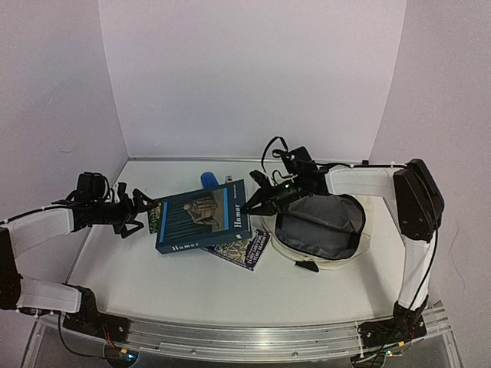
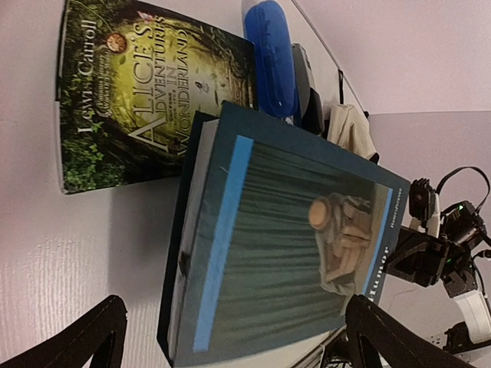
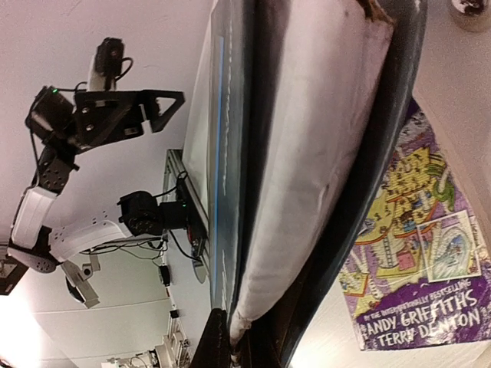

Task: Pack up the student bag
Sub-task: Pick up the book from the center of the board, then adjust the student bag at the center of the board, then place the book in the student bag.

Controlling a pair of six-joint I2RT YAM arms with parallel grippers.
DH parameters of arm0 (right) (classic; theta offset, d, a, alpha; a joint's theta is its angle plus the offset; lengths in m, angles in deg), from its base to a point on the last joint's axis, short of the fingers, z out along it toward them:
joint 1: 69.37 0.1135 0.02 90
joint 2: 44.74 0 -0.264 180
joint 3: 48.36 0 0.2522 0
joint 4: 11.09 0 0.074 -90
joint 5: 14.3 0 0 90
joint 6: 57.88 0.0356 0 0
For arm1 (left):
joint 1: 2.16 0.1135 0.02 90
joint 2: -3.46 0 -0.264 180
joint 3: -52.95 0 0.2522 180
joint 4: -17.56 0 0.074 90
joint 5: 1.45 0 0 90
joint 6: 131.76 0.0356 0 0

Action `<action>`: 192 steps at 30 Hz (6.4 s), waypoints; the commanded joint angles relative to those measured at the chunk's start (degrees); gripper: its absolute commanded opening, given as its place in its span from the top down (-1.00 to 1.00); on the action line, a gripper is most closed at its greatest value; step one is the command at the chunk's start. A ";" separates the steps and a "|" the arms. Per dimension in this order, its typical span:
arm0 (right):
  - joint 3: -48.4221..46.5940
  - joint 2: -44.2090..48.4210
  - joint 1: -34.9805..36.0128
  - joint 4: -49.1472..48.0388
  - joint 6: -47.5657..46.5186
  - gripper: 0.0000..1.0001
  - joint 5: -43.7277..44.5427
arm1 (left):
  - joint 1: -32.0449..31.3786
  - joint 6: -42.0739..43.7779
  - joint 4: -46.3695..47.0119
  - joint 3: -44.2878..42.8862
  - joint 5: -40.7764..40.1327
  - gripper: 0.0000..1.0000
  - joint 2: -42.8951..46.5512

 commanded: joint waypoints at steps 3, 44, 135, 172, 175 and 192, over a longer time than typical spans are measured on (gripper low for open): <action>-1.92 7.73 -0.61 -3.36 -1.50 1.00 -7.29 | -2.30 -2.55 11.95 -0.12 3.25 -0.99 -4.53; -2.71 11.12 -6.06 -2.71 0.60 0.84 -10.09 | -7.86 -26.32 55.54 8.38 23.21 0.30 -0.40; 2.74 10.47 -0.99 25.65 -50.68 1.00 76.17 | -15.07 -23.97 31.07 8.55 -2.61 0.83 11.57; -2.81 20.16 -3.48 34.34 -44.50 1.00 62.84 | -39.75 -34.23 68.54 -17.94 -19.36 0.84 -44.72; -2.92 19.73 -3.42 34.93 -44.24 1.00 59.79 | -40.67 -34.22 70.88 -21.71 -20.45 0.81 -48.54; -7.28 15.82 -3.44 35.48 -40.39 1.00 61.63 | -51.87 -33.86 69.55 -30.98 -46.79 0.58 -55.75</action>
